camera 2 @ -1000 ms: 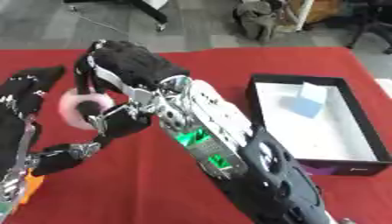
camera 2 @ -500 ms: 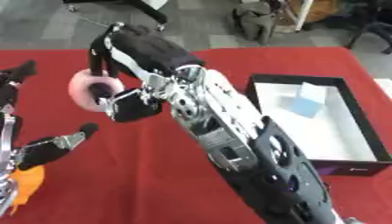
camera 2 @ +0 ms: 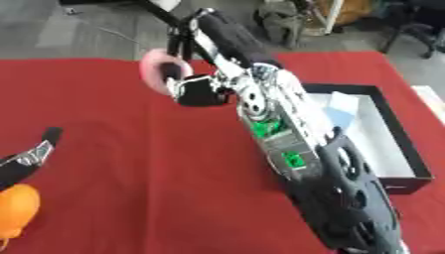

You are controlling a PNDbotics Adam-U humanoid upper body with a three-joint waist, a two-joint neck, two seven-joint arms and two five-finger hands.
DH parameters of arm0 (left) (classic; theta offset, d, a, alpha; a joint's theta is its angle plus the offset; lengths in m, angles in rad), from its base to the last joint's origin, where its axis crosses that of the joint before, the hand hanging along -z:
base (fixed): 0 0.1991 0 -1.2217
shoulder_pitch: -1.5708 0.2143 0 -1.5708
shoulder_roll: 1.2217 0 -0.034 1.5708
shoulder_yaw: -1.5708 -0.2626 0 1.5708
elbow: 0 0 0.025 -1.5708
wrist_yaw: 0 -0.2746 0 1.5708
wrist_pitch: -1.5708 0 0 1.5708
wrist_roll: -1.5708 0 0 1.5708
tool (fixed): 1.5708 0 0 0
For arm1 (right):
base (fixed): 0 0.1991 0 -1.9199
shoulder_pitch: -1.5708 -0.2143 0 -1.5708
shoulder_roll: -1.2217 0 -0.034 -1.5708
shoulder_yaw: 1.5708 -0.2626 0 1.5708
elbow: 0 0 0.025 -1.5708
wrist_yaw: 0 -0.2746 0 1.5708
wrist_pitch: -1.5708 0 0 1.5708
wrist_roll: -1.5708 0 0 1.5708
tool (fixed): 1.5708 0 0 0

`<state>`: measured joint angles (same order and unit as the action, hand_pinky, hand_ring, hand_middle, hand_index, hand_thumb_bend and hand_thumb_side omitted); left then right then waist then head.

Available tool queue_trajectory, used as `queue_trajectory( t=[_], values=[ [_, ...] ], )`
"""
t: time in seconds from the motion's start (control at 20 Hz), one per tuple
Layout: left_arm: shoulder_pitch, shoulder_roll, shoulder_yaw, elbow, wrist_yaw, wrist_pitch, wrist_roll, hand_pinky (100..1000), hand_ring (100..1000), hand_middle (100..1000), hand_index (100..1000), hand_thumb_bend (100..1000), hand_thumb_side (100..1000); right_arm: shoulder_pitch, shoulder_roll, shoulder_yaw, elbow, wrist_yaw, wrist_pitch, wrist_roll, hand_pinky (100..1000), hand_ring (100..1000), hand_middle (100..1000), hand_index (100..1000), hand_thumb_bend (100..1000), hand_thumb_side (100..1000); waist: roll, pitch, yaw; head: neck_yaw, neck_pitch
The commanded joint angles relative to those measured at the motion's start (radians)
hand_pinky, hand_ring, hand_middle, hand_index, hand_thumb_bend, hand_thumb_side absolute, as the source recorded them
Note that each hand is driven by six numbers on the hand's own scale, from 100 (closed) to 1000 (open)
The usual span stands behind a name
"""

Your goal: Pick up the objects with one hand, pass them to the other hand, and then place them into the box on the other side of the table.

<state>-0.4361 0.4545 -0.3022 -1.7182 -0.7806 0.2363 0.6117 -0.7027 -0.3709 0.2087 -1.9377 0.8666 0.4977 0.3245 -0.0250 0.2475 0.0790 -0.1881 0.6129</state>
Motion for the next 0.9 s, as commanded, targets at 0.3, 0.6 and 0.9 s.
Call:
queue_trajectory(
  t=[0.3, 0.6, 0.9],
  values=[
    [0.016, 0.05, 0.062, -0.044, 0.045, 0.009, 0.044, 727, 682, 650, 809, 454, 539, 0.094, -0.143, -0.165, 0.064, 0.01, 0.122, -0.122, 708, 677, 420, 465, 100, 100, 0.01, -0.014, -0.008, -0.024, -0.005],
    [0.025, 0.058, 0.086, -0.056, 0.063, 0.014, 0.064, 725, 676, 644, 800, 446, 524, 0.171, -0.188, -0.247, 0.139, 0.029, 0.183, -0.157, 715, 684, 436, 482, 100, 100, 0.011, -0.012, -0.009, -0.039, -0.013],
    [0.028, 0.061, 0.099, -0.059, 0.065, 0.019, 0.077, 726, 676, 644, 799, 444, 522, 0.229, -0.204, -0.293, 0.192, 0.055, 0.203, -0.136, 730, 712, 476, 505, 100, 100, 0.012, -0.012, -0.011, -0.037, -0.015]
  ],
)
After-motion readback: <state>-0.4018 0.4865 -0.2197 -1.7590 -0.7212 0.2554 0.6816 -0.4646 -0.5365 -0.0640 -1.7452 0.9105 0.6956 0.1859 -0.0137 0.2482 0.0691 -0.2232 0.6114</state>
